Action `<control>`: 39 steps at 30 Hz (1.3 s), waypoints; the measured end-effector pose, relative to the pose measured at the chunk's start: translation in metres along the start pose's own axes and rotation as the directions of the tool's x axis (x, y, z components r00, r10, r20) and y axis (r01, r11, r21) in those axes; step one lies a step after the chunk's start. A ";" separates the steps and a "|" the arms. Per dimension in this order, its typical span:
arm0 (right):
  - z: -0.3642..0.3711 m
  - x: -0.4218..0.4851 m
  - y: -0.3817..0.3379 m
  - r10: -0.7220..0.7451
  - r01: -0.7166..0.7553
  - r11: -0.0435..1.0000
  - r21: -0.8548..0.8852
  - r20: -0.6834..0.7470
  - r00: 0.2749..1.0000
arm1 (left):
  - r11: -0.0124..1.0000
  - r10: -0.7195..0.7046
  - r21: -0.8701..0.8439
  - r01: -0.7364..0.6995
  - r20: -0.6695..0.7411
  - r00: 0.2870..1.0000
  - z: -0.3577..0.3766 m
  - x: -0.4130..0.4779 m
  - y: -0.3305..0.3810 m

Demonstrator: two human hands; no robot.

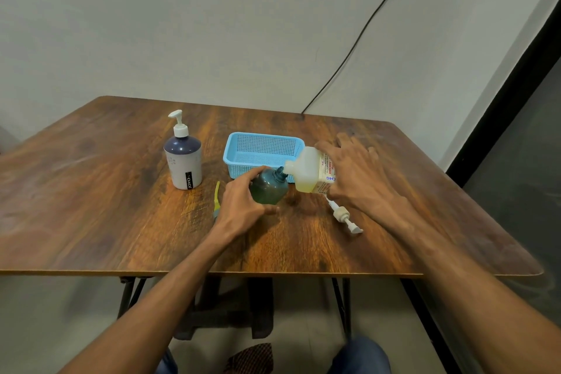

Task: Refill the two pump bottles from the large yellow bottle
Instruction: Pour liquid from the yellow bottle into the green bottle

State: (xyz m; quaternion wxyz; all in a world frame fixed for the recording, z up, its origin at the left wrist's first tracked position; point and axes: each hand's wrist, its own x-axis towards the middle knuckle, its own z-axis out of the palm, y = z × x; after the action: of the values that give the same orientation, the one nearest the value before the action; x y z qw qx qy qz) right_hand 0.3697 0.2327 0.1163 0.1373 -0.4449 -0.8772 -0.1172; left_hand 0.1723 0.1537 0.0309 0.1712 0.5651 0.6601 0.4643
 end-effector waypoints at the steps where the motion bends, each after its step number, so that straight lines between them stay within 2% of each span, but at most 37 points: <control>1: 0.000 0.000 0.000 0.001 -0.001 1.000 0.003 0.001 1.000 | 1.000 -0.001 0.001 0.001 -0.002 1.000 0.000 0.000 0.000; 13: -0.002 -0.002 0.001 -0.002 0.002 1.000 -0.010 0.000 1.000 | 1.000 -0.020 0.008 0.020 0.001 1.000 0.001 0.000 0.001; 34: -0.008 0.000 -0.003 -0.009 0.009 1.000 -0.016 0.000 1.000 | 0.999 0.039 0.006 -0.039 -0.045 0.998 -0.003 0.000 -0.001; 39: -0.010 0.004 -0.004 -0.024 0.023 1.000 -0.006 -0.053 0.998 | 0.998 0.058 0.005 -0.058 -0.068 0.996 -0.008 0.003 -0.001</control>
State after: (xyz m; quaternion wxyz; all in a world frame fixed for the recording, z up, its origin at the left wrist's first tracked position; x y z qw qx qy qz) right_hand 0.3654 0.2296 0.1268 0.1581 -0.4317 -0.8781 -0.1329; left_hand 0.1653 0.1531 0.0348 0.1342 0.5681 0.6497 0.4870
